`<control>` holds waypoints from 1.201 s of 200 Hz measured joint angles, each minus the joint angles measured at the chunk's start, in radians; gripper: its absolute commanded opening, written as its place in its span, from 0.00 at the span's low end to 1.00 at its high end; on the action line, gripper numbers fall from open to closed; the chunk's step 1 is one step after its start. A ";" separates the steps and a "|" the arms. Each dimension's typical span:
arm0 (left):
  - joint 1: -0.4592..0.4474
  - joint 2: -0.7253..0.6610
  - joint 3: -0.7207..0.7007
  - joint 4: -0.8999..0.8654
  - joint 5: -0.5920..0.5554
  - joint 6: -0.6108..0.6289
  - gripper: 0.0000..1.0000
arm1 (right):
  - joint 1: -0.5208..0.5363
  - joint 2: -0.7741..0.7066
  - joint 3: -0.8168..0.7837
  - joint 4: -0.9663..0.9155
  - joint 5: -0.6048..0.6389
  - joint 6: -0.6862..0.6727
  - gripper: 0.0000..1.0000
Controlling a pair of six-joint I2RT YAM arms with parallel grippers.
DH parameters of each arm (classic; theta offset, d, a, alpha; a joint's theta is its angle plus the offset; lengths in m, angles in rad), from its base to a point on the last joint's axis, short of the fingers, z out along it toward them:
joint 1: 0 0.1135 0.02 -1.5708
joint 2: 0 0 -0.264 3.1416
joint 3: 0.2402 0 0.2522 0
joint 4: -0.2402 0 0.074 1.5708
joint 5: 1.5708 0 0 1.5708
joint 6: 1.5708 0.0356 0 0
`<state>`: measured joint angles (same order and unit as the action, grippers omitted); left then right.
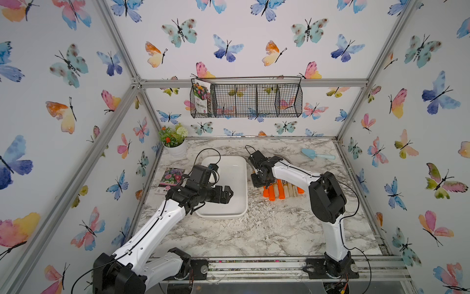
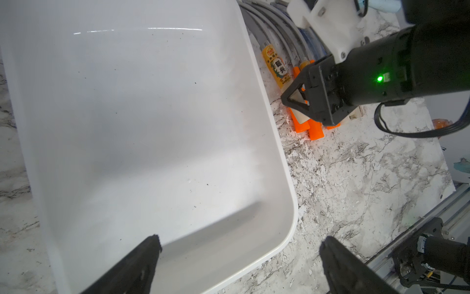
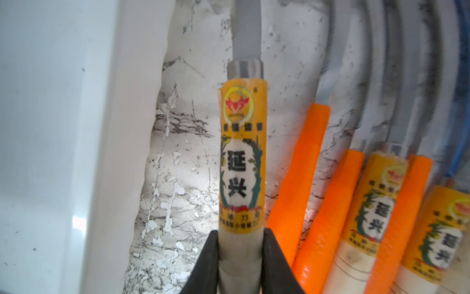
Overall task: Put small sickles into storage boxes
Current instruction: Pick up the sickle at the center of the board.
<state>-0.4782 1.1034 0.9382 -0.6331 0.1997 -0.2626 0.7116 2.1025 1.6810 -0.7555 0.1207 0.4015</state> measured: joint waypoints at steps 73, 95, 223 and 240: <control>0.000 0.013 0.046 -0.011 -0.019 0.010 0.98 | -0.008 0.022 0.056 -0.092 0.062 0.043 0.01; 0.000 0.013 0.049 -0.016 -0.024 0.014 0.98 | -0.008 0.022 0.056 -0.106 0.067 0.060 0.01; 0.000 0.005 0.049 -0.027 -0.046 0.023 0.98 | -0.013 -0.010 0.056 -0.169 0.104 0.178 0.01; 0.000 -0.002 0.049 -0.033 -0.046 0.023 0.98 | -0.013 -0.021 0.060 -0.181 0.105 0.189 0.01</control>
<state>-0.4782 1.1019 0.9874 -0.6659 0.1539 -0.2398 0.6987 2.0815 1.7412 -0.9363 0.2260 0.5907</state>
